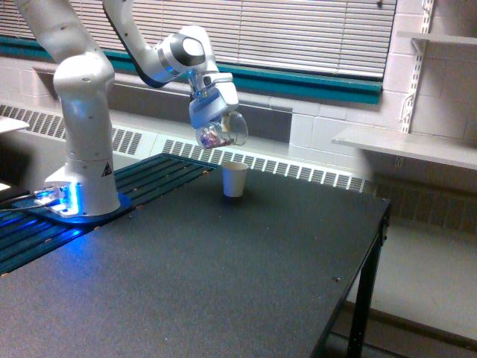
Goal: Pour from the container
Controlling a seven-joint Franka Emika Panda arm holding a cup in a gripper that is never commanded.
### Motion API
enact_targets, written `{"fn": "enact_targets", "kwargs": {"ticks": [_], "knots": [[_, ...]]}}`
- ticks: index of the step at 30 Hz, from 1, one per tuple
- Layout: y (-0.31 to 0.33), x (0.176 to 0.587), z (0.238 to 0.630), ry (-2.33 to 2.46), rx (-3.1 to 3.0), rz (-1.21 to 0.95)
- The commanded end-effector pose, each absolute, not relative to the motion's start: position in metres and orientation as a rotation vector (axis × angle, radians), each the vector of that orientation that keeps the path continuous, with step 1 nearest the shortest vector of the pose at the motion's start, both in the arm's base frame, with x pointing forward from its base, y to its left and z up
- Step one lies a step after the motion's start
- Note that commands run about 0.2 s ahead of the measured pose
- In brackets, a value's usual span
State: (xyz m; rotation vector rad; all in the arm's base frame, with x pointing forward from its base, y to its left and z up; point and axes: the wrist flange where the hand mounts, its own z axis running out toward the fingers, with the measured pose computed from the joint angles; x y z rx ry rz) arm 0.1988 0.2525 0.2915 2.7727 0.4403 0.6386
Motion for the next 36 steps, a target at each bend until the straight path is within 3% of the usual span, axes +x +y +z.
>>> {"fn": "enact_targets", "kwargs": {"ticks": [1, 36], "knots": [[0.247, 0.196, 0.276, 0.405, 2.747, 0.603], [0.281, 0.221, 0.275, 0.483, 2.650, 0.581]]}}
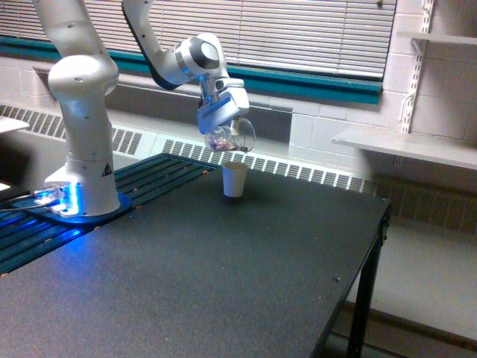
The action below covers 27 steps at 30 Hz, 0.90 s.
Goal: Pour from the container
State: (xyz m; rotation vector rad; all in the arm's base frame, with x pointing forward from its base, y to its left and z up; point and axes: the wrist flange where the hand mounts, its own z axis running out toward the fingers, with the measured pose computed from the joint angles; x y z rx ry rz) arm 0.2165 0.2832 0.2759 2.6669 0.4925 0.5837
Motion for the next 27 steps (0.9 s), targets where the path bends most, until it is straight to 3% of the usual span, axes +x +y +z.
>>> {"fn": "enact_targets", "kwargs": {"ticks": [1, 27], "knots": [[0.281, 0.221, 0.274, 0.485, 2.647, 0.580], [0.274, 0.209, 0.262, 0.515, 2.617, 0.550]]}}
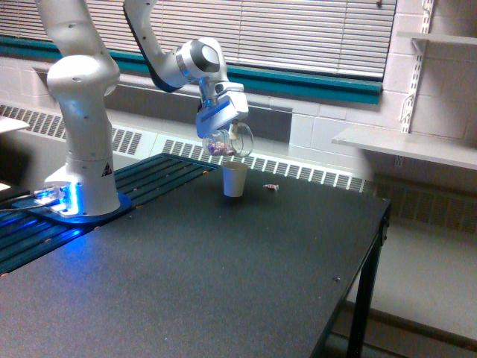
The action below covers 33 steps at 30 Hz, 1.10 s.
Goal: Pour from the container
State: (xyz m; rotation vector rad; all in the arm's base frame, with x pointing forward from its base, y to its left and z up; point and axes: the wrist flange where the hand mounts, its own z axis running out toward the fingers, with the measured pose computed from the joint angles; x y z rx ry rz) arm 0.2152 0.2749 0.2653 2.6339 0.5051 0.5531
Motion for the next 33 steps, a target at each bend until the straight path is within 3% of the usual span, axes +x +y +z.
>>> {"fn": "enact_targets", "kwargs": {"ticks": [1, 33], "knots": [[0.274, 0.208, 0.261, 0.517, 2.614, 0.551], [0.278, 0.195, 0.255, 0.568, 2.534, 0.529]]}}
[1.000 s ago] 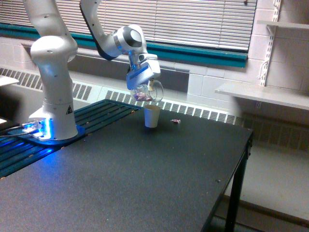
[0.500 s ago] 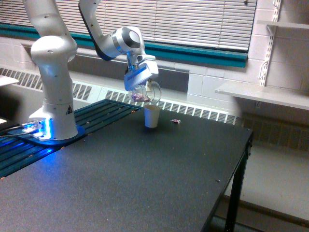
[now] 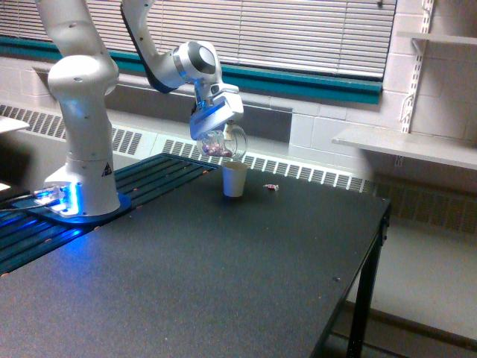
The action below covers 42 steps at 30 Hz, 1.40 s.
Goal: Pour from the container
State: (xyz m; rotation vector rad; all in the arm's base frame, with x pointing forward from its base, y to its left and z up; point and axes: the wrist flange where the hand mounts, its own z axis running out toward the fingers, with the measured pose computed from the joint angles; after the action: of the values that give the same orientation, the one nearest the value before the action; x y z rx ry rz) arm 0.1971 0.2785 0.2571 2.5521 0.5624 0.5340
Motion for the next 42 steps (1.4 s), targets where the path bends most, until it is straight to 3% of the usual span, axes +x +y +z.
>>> {"fn": "enact_targets", "kwargs": {"ticks": [1, 42], "knots": [[0.278, 0.195, 0.254, 0.570, 2.531, 0.528], [0.294, 0.179, 0.255, 0.601, 2.477, 0.540]]}}
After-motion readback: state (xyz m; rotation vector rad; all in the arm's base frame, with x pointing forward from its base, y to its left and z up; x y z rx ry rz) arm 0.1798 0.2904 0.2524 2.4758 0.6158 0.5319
